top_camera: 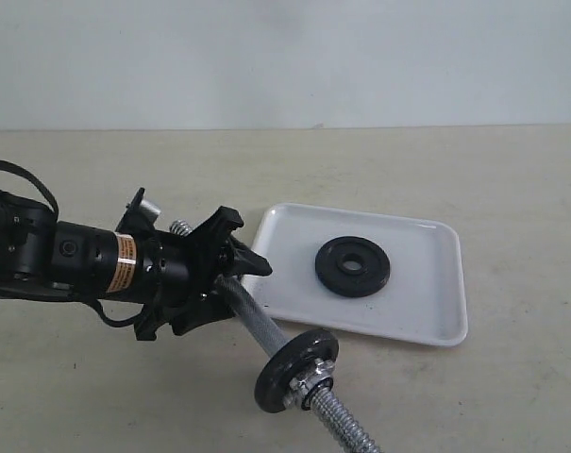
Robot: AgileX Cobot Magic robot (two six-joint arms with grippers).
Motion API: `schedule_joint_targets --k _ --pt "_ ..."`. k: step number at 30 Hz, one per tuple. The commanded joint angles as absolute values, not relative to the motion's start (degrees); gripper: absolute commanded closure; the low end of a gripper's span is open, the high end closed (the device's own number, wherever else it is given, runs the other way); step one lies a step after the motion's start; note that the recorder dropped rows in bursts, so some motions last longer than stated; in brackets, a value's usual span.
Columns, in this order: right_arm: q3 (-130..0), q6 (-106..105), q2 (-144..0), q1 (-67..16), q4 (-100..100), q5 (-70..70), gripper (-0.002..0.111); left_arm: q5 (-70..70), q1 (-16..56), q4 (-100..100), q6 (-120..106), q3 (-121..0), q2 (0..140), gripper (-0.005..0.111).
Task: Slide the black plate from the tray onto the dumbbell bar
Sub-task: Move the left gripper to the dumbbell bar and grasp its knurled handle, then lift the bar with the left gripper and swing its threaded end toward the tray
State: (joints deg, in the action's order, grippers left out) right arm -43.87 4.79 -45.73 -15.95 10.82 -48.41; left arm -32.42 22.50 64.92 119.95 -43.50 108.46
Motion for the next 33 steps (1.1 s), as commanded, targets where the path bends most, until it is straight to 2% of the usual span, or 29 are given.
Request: schedule_joint_targets --k 1,14,16,21,23,29,33 --pt "-44.29 4.34 -45.29 -16.02 10.57 -47.59 0.108 -32.91 23.09 63.98 120.19 -44.69 108.32 0.045" --pt "-44.01 4.08 -45.29 -16.02 10.31 -46.8 0.108 -20.69 24.07 68.79 120.19 -44.69 108.32 0.049" --pt "-44.01 4.08 -45.29 -16.02 10.31 -46.8 0.108 -19.9 24.07 68.79 120.19 -44.78 108.32 0.054" --pt "-44.01 4.08 -45.29 -16.02 10.31 -46.69 0.108 -20.56 24.07 68.68 120.19 -45.35 108.32 0.077" --pt "-44.01 4.08 -45.29 -16.02 10.31 -46.69 0.108 -20.97 24.07 66.99 120.19 -45.35 108.32 0.081" --pt "-44.01 4.08 -45.29 -16.02 10.07 -46.8 0.108 -16.98 24.07 71.07 115.81 -45.35 108.32 0.082" --pt "-44.01 4.08 -45.29 -16.02 10.07 -46.8 0.108 -13.2 23.96 81.13 115.39 -45.35 108.32 0.082"
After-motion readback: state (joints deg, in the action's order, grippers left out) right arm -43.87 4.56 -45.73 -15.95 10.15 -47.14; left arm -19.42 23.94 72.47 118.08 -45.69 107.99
